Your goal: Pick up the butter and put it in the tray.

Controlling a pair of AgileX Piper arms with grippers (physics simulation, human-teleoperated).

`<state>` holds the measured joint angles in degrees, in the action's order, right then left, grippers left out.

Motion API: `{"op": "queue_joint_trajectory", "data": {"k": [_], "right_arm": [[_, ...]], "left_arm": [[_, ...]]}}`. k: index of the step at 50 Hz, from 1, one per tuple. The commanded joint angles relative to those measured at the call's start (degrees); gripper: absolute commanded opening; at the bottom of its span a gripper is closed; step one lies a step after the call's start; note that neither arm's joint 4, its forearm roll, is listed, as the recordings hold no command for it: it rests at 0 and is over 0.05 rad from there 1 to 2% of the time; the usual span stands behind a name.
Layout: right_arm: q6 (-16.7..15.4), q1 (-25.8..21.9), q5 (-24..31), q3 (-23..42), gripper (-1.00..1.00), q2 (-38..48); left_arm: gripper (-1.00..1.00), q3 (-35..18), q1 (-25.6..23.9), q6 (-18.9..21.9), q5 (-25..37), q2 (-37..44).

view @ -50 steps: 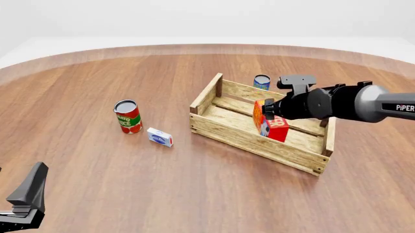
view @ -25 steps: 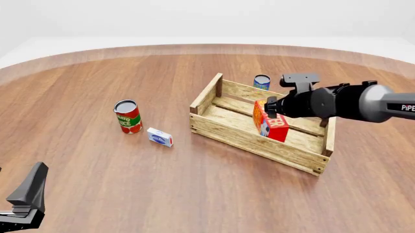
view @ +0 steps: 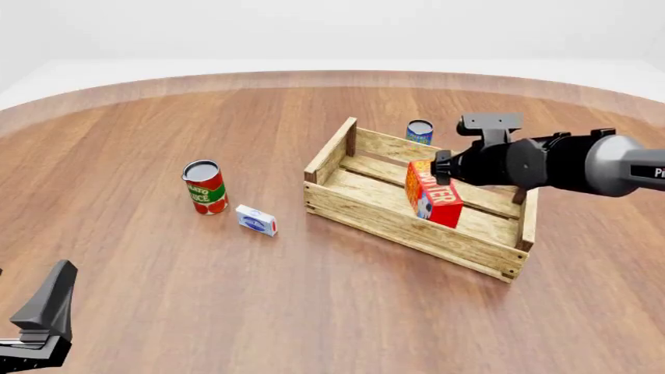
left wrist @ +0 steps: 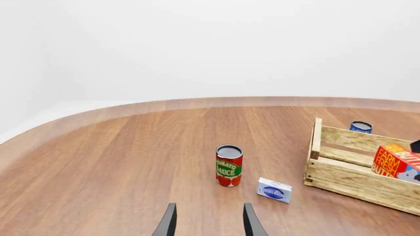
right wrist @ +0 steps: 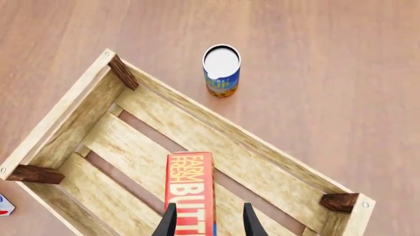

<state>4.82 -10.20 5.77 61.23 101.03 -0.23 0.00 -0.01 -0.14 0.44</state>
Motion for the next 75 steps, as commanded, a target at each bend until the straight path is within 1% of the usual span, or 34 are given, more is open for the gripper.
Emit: {"op": "queue_joint_trajectory", "data": {"k": [1, 75], "right_arm": [[-0.09, 0.94, -0.59, -0.2, 1.0, -0.41], [-0.17, 6.71, -3.77, -1.44, 1.0, -2.59]], "left_arm": [[1.0, 0.0, -0.01, 0.0, 0.0, 0.01], [1.0, 0.0, 0.0, 0.0, 0.0, 0.0]]}}
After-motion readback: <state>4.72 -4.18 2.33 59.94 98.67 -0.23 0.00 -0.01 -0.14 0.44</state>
